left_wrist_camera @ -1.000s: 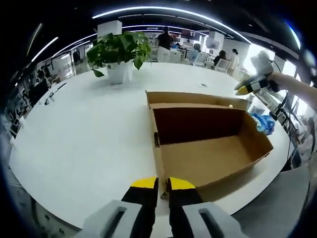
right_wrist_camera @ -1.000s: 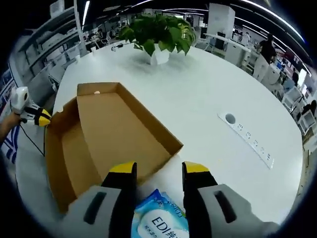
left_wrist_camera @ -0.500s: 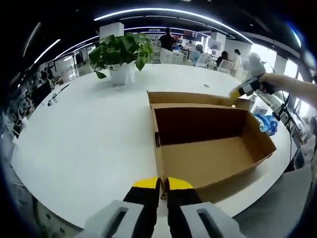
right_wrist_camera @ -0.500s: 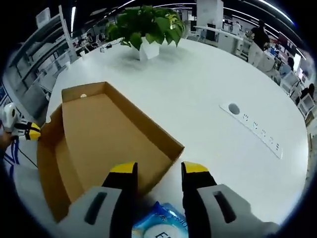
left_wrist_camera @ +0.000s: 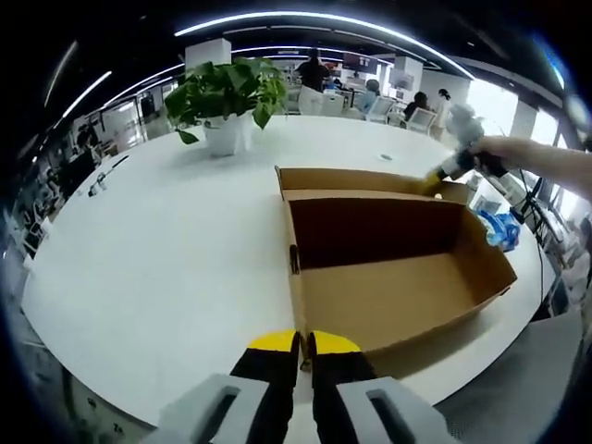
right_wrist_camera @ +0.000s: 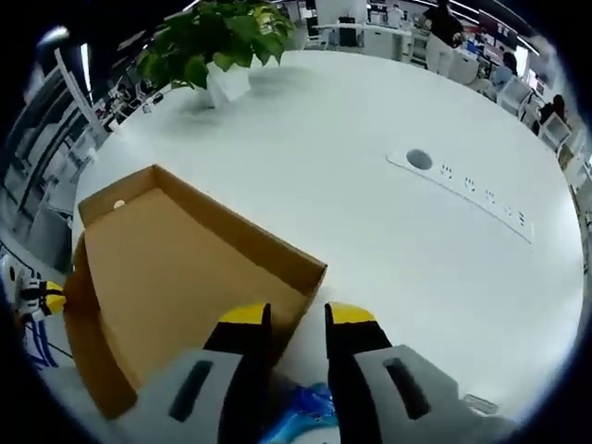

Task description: Operate the shoe box by opening the lid, removing the specified soft item, and placing it in the target area until the item is outside and the box remains undamaged.

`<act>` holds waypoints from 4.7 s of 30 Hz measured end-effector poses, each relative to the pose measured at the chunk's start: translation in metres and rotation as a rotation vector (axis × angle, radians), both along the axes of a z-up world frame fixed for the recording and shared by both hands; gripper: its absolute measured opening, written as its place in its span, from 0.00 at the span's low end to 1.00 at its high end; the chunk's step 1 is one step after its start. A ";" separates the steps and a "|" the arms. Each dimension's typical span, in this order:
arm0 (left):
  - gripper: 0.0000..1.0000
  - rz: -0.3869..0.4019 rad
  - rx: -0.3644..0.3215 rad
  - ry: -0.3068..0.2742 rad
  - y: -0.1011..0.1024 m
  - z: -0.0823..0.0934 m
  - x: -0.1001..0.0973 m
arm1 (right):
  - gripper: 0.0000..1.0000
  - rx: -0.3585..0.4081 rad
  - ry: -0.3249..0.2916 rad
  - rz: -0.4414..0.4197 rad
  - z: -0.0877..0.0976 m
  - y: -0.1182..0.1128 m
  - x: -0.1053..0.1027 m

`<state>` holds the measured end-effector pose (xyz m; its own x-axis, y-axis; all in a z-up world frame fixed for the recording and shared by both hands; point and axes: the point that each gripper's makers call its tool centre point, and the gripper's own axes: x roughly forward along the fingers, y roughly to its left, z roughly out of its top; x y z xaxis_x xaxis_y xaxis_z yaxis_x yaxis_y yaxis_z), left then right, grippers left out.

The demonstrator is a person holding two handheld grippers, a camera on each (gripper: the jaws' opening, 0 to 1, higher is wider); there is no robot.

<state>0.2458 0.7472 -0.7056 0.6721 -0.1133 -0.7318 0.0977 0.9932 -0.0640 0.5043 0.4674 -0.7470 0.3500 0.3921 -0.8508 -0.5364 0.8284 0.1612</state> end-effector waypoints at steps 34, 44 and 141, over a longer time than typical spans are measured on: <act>0.04 0.006 -0.006 0.002 -0.002 0.000 -0.001 | 0.03 0.067 -0.127 -0.011 0.063 0.001 -0.005; 0.04 0.007 -0.010 -0.005 -0.005 0.001 -0.002 | 0.02 0.108 -0.184 -0.013 0.089 0.001 -0.009; 0.19 -0.046 -0.065 -0.261 -0.002 0.084 0.017 | 0.04 0.282 -0.490 0.055 0.133 -0.011 -0.183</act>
